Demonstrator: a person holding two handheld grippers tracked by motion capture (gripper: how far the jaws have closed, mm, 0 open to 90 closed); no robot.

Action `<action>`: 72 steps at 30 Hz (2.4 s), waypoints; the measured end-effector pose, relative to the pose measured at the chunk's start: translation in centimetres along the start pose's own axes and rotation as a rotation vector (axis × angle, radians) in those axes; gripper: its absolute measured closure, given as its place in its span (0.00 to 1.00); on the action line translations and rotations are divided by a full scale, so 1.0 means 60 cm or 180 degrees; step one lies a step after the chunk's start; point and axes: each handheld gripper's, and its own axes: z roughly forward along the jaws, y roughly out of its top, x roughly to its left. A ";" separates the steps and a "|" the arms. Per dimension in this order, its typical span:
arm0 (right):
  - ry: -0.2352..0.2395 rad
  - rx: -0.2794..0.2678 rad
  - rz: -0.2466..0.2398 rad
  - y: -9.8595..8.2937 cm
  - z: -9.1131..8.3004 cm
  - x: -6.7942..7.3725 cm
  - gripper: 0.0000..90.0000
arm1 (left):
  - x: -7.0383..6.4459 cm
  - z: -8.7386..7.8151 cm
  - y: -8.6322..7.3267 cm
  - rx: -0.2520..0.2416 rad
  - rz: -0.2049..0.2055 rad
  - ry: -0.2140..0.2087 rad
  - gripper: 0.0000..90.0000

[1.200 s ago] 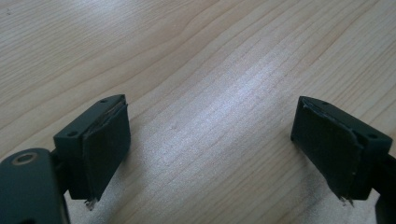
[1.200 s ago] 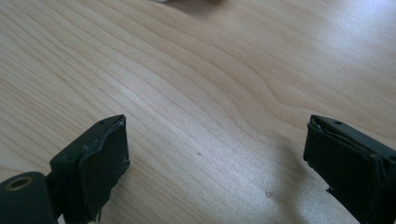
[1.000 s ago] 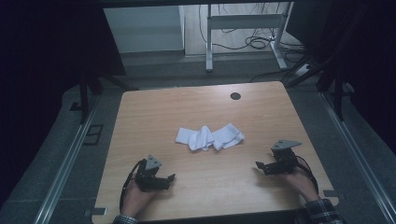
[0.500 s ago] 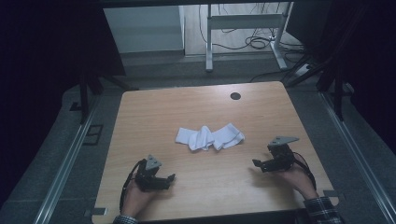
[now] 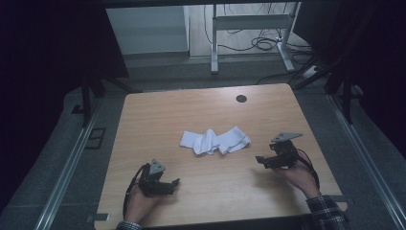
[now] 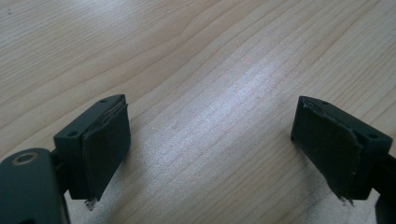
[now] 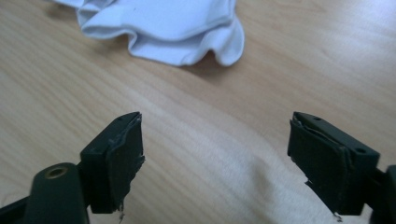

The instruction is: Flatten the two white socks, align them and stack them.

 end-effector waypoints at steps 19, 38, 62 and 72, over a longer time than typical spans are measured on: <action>-0.0009 -0.0033 -0.0017 0.079 0.038 -0.008 0.58 | 0.000 0.000 0.000 -0.0005 -0.0002 -0.0002 0.13; -0.0098 0.0151 -0.0023 0.144 0.115 -0.002 0.73 | 0.000 0.000 0.000 -0.0006 -0.0003 -0.0001 0.13; -0.0049 0.0147 -0.0103 0.174 0.077 0.010 0.92 | 0.000 0.000 0.000 -0.0006 0.0001 0.0009 0.13; 0.0048 -0.0037 -0.0172 0.229 0.022 0.040 0.94 | 0.000 0.000 0.000 -0.0006 0.0004 0.0010 0.13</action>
